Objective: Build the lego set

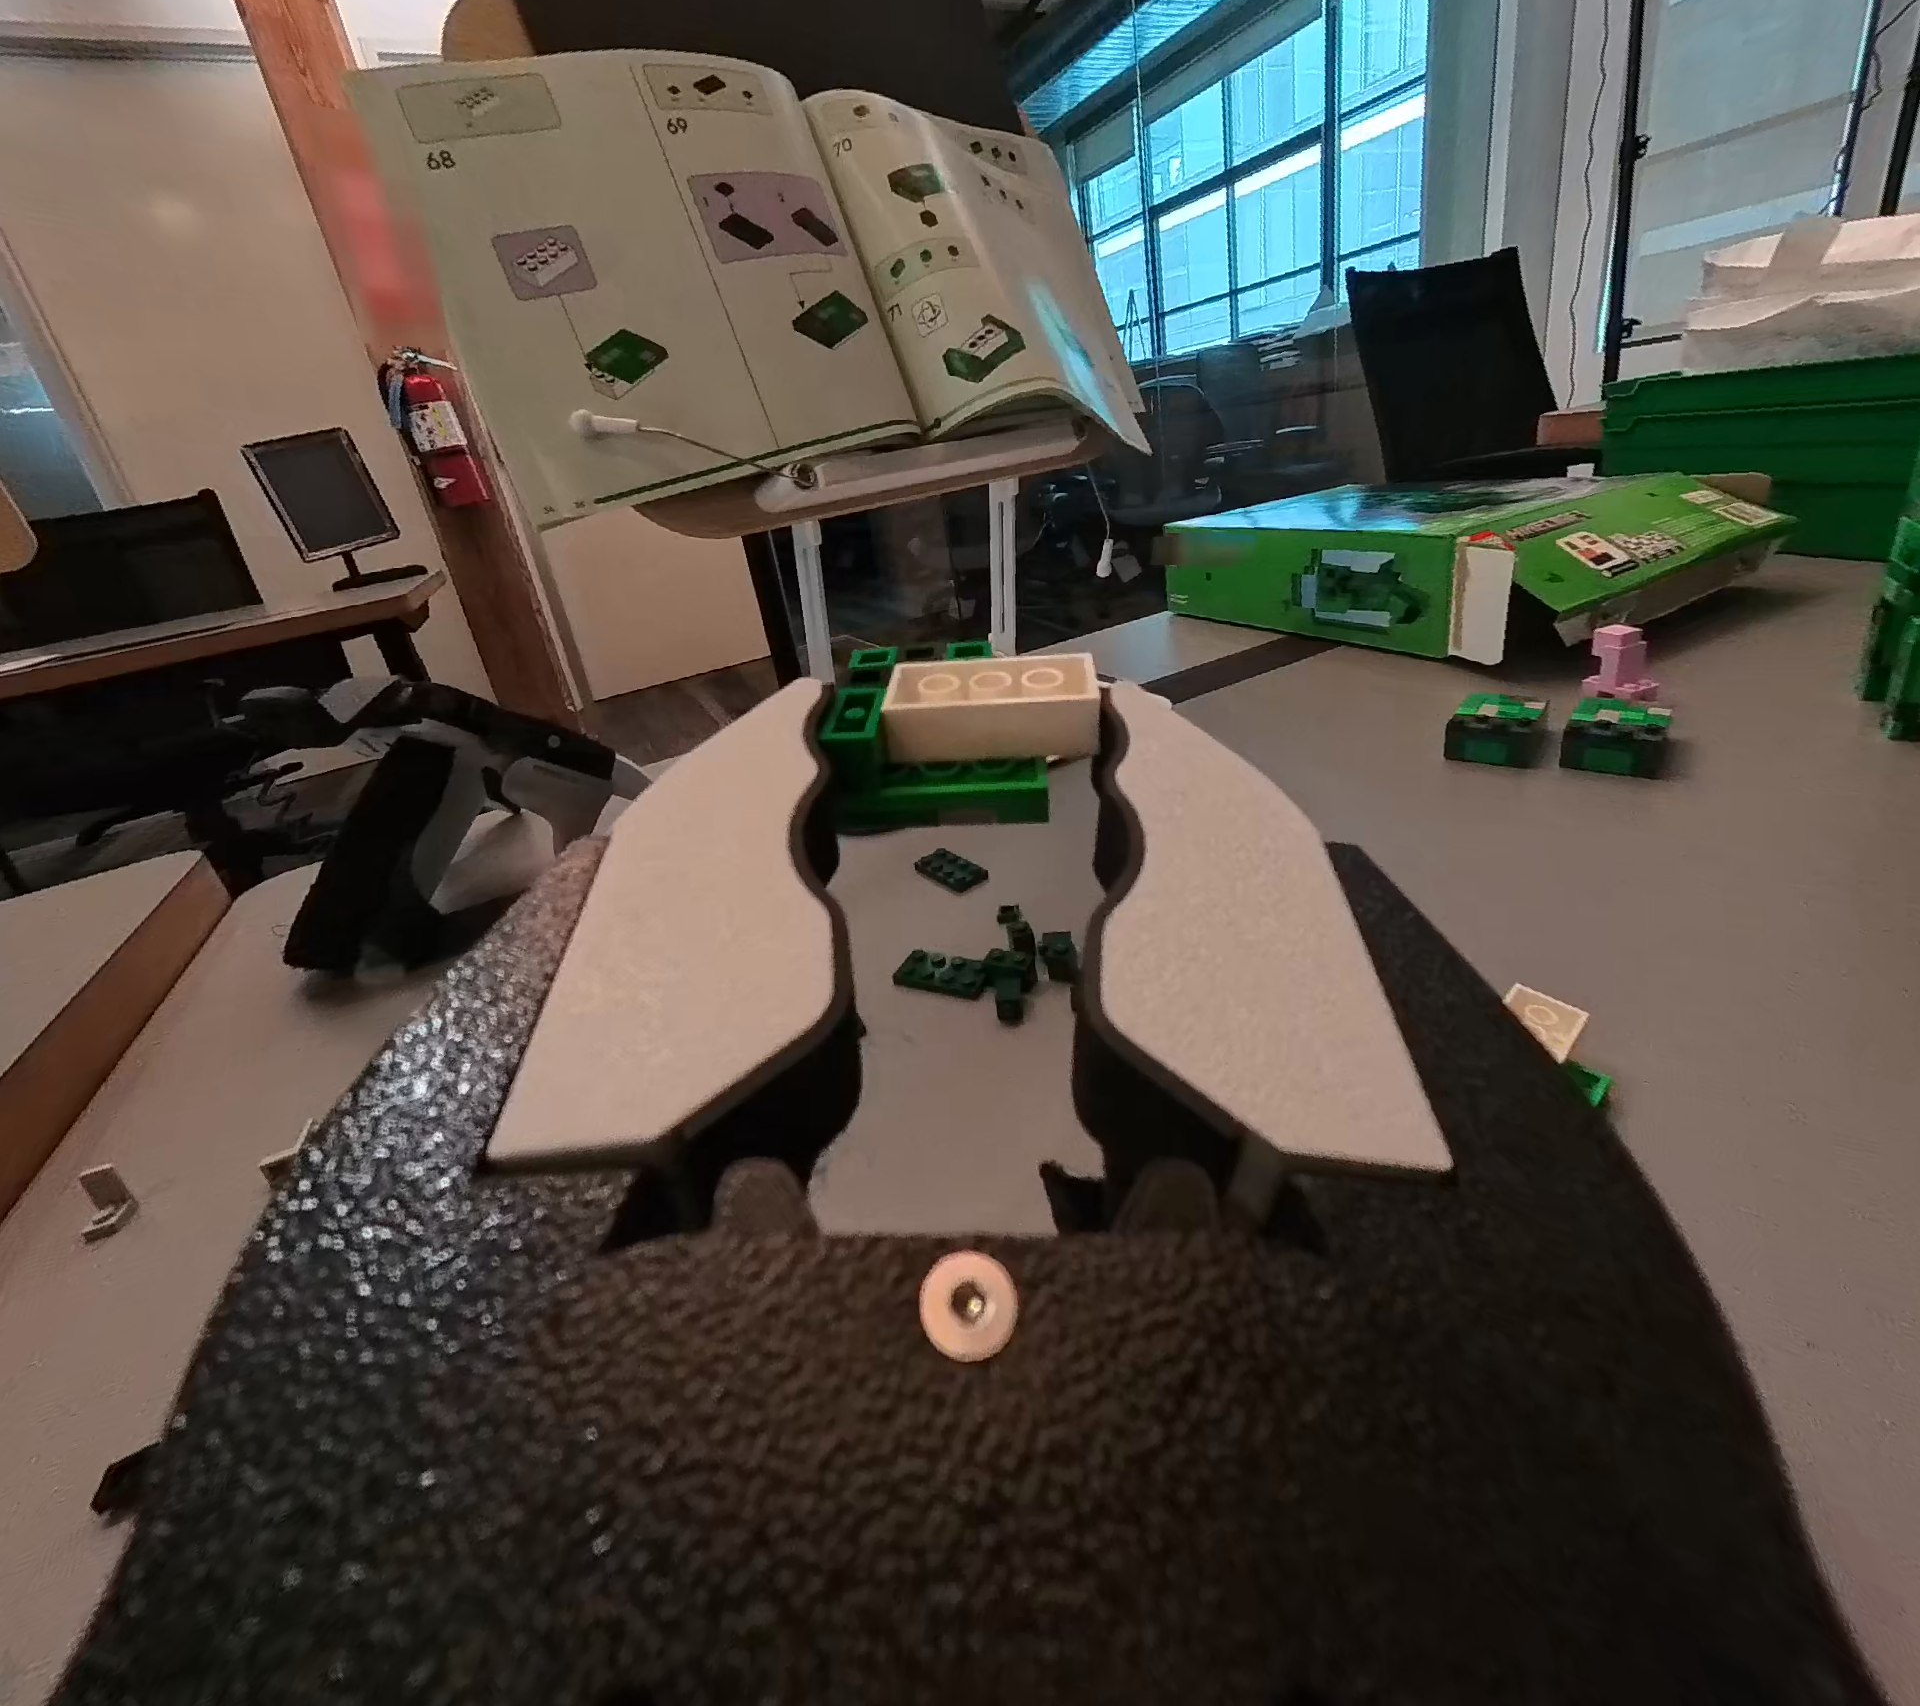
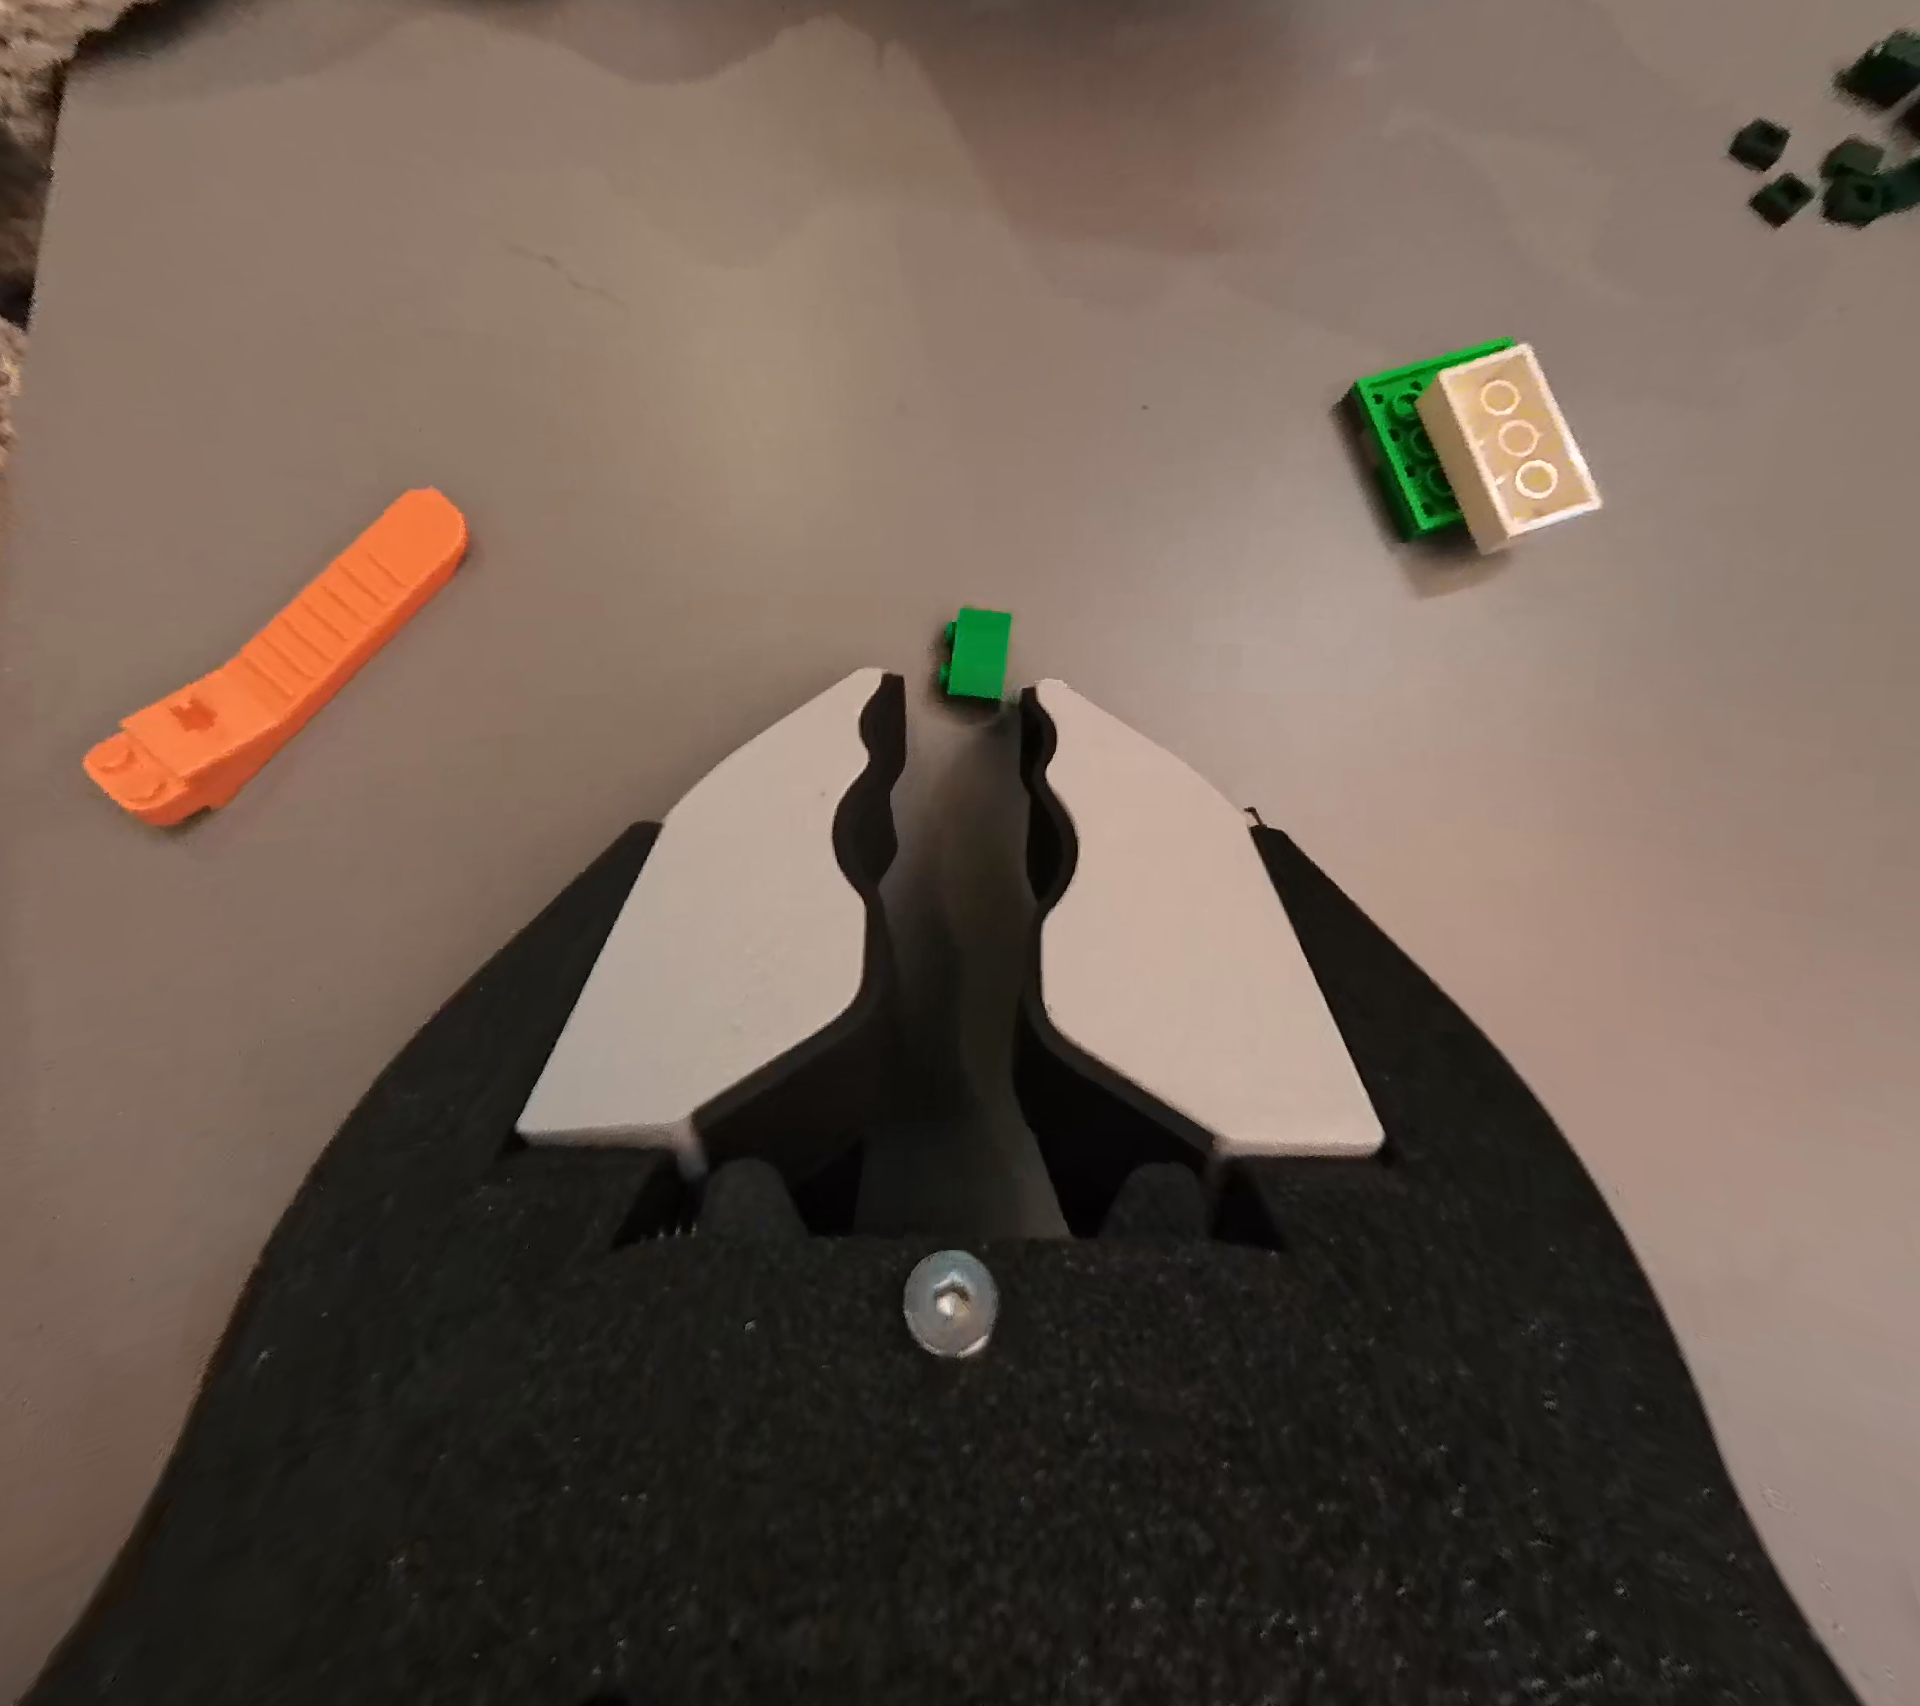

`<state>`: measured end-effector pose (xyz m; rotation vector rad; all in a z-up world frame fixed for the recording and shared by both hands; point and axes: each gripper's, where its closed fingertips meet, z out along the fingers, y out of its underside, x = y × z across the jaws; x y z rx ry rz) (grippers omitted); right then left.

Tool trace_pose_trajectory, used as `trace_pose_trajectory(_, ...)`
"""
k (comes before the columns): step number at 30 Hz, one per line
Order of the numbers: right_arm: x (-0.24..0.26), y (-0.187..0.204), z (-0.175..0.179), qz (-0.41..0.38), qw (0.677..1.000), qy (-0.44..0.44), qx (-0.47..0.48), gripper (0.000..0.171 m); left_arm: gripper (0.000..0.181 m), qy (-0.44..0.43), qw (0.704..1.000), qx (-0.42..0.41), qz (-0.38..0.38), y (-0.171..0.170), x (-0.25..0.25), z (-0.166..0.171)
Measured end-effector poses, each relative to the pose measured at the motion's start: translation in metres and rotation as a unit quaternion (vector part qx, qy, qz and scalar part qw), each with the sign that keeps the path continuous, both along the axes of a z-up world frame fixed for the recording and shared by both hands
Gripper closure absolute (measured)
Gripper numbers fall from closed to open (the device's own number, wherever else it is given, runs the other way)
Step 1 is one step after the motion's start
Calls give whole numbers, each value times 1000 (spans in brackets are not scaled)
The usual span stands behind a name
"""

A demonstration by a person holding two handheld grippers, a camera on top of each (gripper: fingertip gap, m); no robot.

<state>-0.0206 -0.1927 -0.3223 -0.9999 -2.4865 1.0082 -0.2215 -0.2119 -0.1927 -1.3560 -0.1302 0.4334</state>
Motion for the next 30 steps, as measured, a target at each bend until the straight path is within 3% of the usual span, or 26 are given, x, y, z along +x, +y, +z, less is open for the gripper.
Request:
trace_pose_trajectory(5,-4,0,-1,-17,1000,-1,1,160,135,-3,1000,-2,-5,1,1,-1)
trace_pose_trajectory(9,-9,5,2,12,990,87,114,160,135,-3,1000,-4,-7,3,2,-2)
trace_pose_trajectory(11,-14,8,9,55,954,180,232,160,135,-2,1000,-4,-8,3,2,-2)
trace_pose_trajectory(13,-16,11,15,113,887,258,367,160,135,-2,1000,-4,-8,3,2,-2)
trace_pose_trajectory(15,-16,11,14,176,813,296,470,160,135,-2,1000,-4,-8,3,2,-2)
trace_pose_trajectory(17,-13,8,10,222,772,307,511,160,135,-3,1000,-4,-9,3,2,-2)
trace_pose_trajectory(26,-6,6,5,338,693,296,564,161,135,-2,1000,-3,-9,4,3,-1)
trace_pose_trajectory(30,1,8,6,364,702,264,552,155,135,-2,1000,-4,-9,4,3,-1)
